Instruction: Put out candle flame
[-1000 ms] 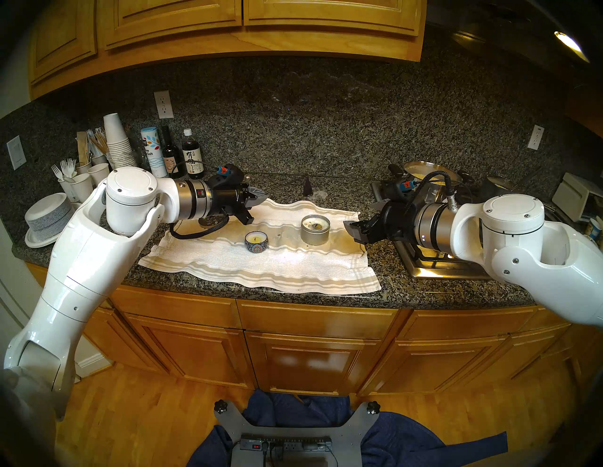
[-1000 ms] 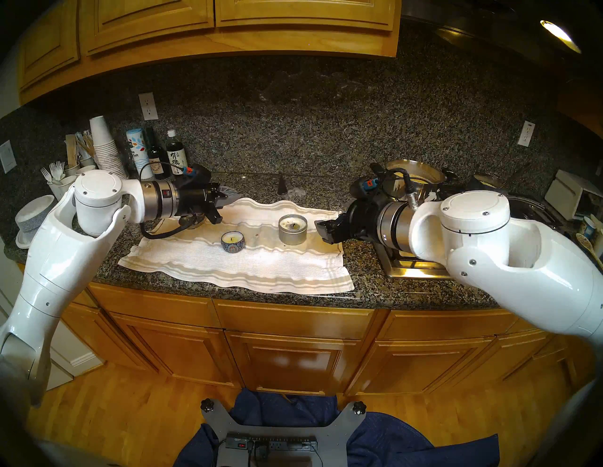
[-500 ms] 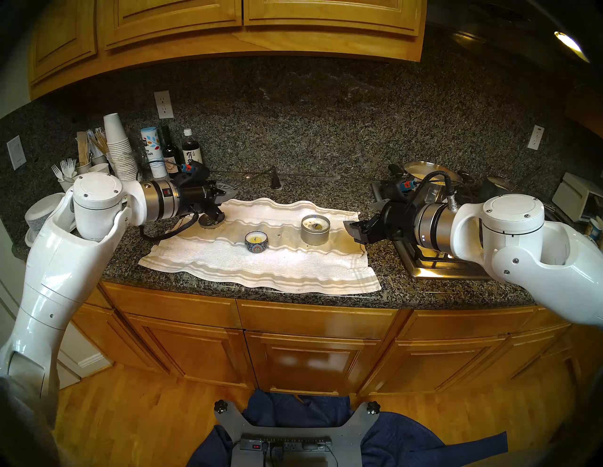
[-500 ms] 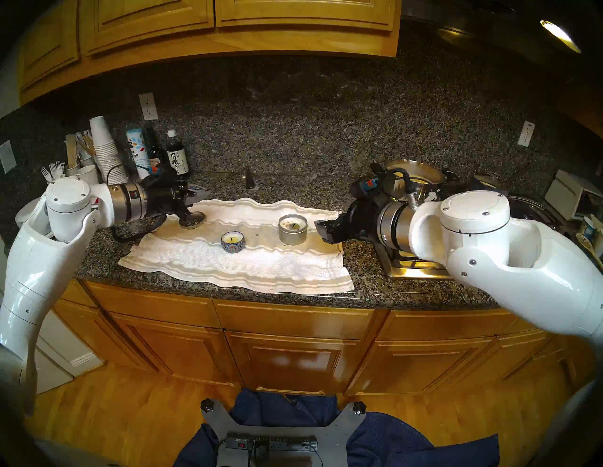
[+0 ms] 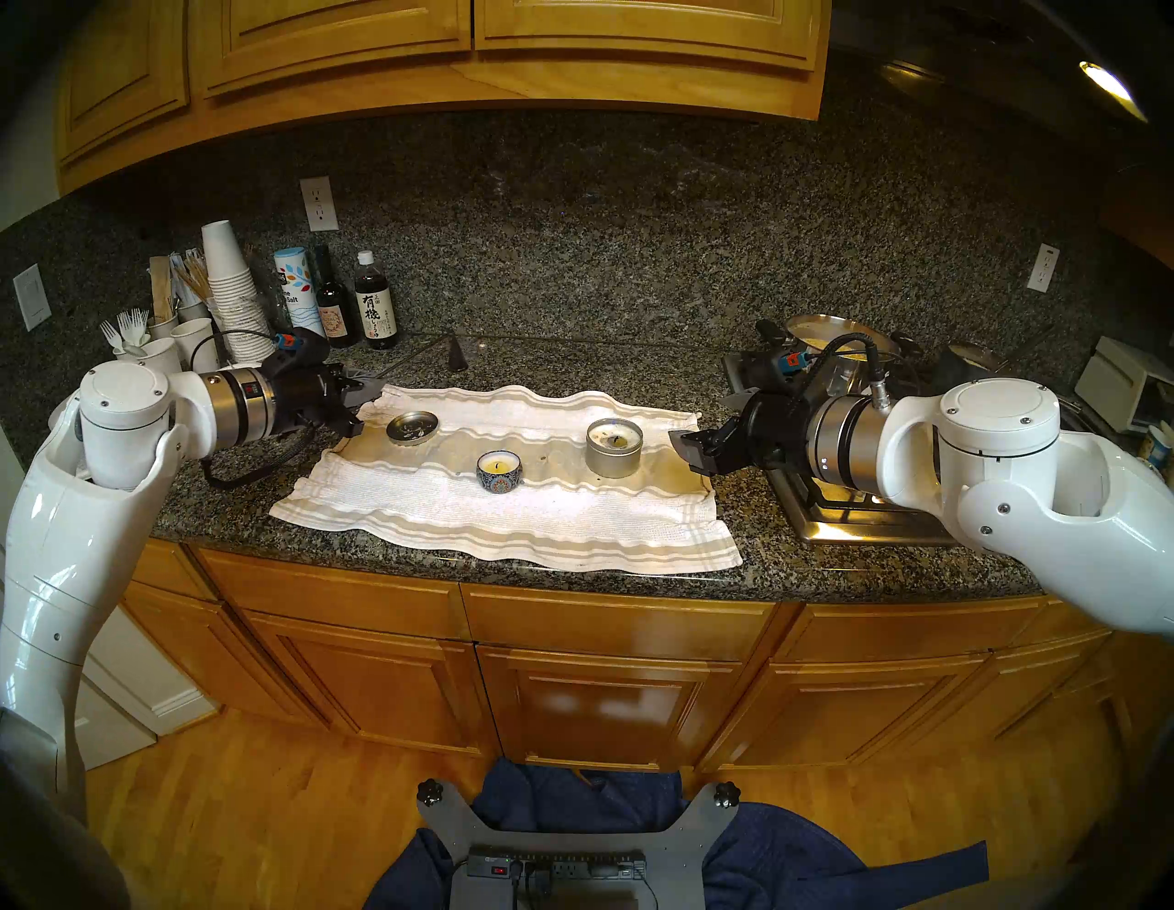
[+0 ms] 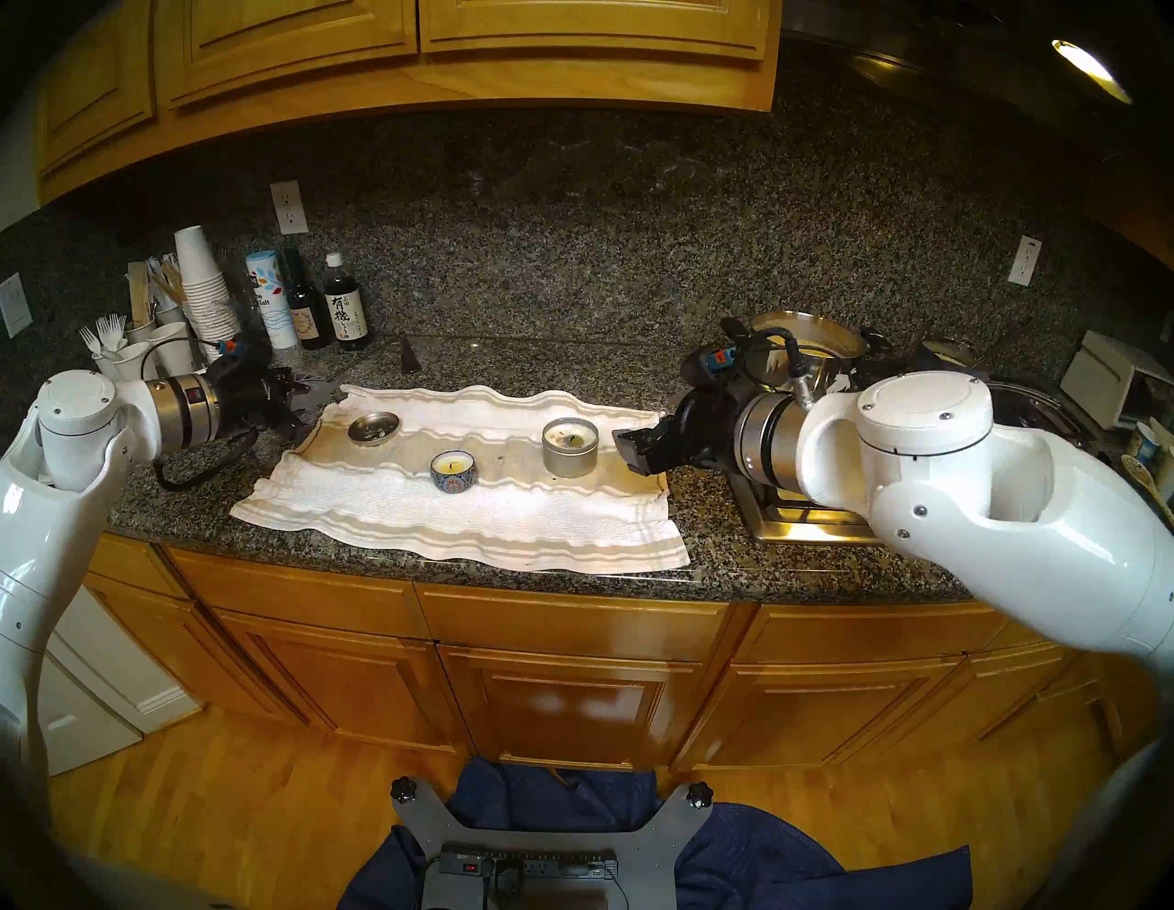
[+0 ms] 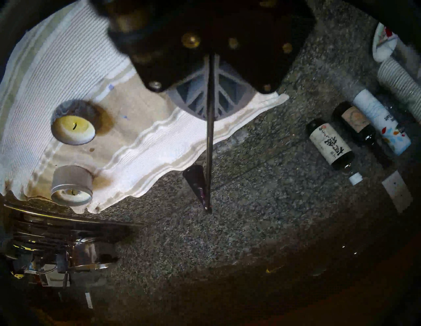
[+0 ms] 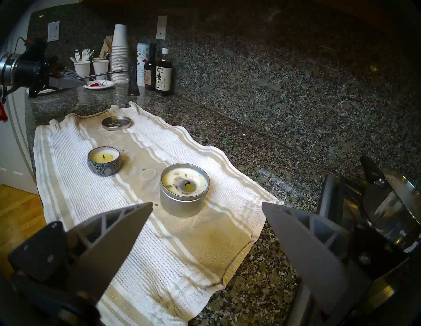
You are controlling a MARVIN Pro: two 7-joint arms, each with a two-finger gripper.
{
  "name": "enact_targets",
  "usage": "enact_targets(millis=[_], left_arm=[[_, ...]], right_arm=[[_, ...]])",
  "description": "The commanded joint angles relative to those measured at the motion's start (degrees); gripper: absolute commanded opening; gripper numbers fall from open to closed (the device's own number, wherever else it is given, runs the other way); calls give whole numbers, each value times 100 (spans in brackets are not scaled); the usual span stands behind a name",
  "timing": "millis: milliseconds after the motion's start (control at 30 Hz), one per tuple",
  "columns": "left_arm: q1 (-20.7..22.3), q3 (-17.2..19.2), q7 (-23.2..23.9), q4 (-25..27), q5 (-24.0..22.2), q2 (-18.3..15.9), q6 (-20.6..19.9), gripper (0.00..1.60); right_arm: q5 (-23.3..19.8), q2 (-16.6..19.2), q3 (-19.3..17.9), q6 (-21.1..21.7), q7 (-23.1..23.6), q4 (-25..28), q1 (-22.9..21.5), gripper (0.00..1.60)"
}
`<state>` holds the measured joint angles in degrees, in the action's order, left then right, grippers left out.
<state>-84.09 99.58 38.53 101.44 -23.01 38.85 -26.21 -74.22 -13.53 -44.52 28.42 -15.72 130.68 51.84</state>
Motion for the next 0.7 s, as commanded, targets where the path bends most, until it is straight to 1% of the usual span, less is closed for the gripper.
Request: enact_targets(millis=[0,200,333,533,667], left_arm=[[-411,572,-5,137,-54,-107,11,0],[-937,987,24,184,-56,-83,-14,0],[-1212,1240,34,285,-85,6,-48,0],[-1286,1265,55,288,-65,-6,-27,0],[-1231,1144,-15,217,-18,-4,9,0]], right_arm=[[4,5,-145,-43,12,4,-146,160],[3,5,-145,-43,12,4,-146,160],[3,5,-146,-43,14,4,-147,160],[2,6,-146,-43,15,4,-147,160],[3,6,-146,-43,15,4,-147,160]])
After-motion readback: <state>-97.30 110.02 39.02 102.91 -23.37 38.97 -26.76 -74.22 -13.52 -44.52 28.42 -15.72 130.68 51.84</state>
